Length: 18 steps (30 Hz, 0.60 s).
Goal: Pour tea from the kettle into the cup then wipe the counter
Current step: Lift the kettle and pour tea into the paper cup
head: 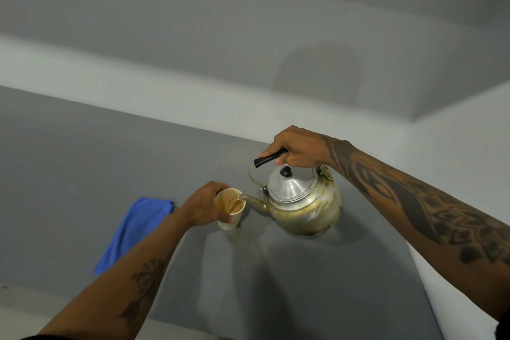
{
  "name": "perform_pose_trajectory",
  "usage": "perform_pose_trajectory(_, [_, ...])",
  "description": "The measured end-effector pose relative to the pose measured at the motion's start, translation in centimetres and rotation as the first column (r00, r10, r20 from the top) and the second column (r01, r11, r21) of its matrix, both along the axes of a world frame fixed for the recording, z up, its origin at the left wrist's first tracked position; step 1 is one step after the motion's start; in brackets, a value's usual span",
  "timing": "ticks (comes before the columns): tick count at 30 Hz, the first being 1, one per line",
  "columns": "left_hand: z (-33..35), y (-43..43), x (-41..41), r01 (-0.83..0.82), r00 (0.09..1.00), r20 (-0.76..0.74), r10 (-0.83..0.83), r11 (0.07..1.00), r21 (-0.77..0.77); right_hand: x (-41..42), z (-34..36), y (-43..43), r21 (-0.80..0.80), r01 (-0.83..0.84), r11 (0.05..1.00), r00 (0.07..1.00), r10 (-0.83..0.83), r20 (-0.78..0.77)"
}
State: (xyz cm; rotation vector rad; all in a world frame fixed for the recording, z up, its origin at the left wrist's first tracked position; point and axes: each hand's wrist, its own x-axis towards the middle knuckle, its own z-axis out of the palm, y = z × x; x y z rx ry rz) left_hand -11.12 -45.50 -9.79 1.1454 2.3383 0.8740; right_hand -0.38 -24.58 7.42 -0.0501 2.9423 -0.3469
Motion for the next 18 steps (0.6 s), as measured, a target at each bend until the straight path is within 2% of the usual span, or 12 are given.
perform_pose_trajectory(18, [1.4,-0.3,0.5,0.060,0.998,-0.002,-0.060,0.997,0.043,0.0,0.9,-0.3,0.040,0.017,0.999,0.999,-0.018,0.032])
